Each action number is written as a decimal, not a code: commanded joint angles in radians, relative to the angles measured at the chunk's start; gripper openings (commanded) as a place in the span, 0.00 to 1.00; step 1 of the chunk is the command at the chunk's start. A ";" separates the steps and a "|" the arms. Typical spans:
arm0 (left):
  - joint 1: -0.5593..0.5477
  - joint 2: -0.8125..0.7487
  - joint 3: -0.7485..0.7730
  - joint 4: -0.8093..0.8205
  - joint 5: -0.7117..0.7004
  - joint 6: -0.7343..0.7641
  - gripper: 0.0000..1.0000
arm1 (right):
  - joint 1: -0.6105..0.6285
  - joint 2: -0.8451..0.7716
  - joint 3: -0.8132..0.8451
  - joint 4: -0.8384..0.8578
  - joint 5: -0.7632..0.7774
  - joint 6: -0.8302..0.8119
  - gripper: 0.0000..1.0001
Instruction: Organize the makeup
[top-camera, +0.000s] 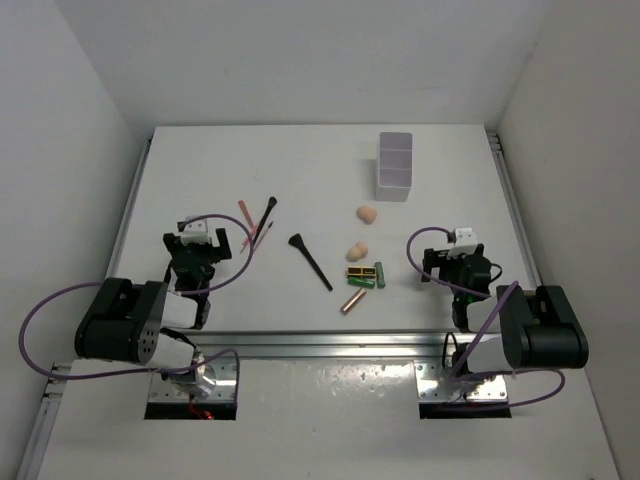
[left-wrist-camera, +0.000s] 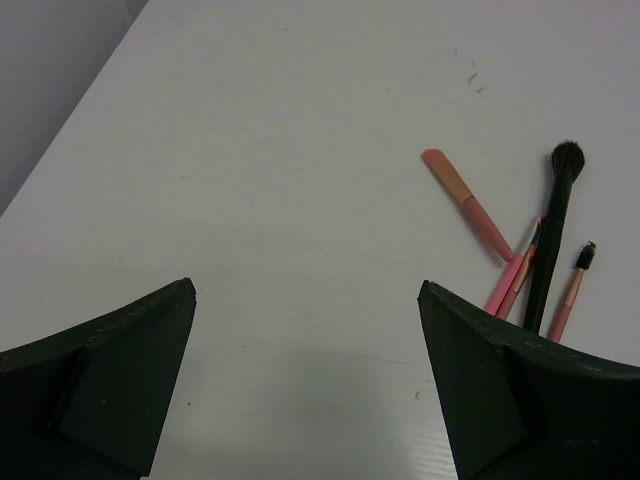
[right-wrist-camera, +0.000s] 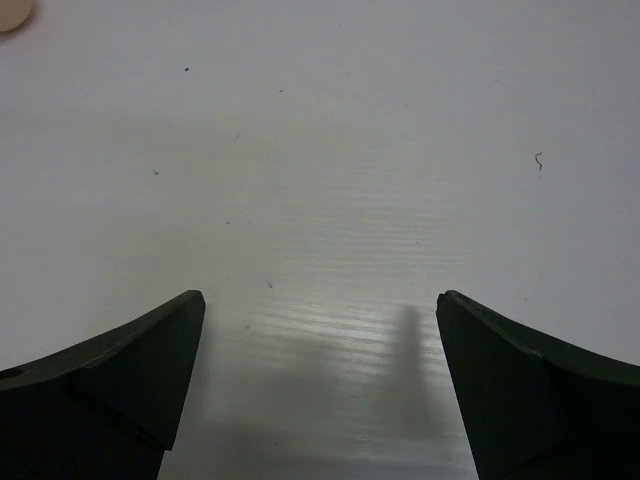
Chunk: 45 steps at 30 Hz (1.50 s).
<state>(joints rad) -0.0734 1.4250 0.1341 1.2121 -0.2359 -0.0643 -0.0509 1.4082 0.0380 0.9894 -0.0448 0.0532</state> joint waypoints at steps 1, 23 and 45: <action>-0.009 -0.014 0.004 0.037 0.009 -0.005 1.00 | -0.006 -0.014 -0.102 0.010 0.035 0.023 1.00; -0.031 -0.089 0.788 -1.201 0.136 0.235 1.00 | 0.043 -0.557 0.387 -1.049 0.458 -0.197 1.00; -0.101 0.632 1.434 -1.721 0.049 -0.373 0.54 | 0.079 -0.222 0.715 -1.296 0.154 0.172 0.82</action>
<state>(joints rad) -0.1581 2.0502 1.5429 -0.4652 -0.0982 -0.3599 0.0101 1.2179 0.7727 -0.3351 0.1040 0.1883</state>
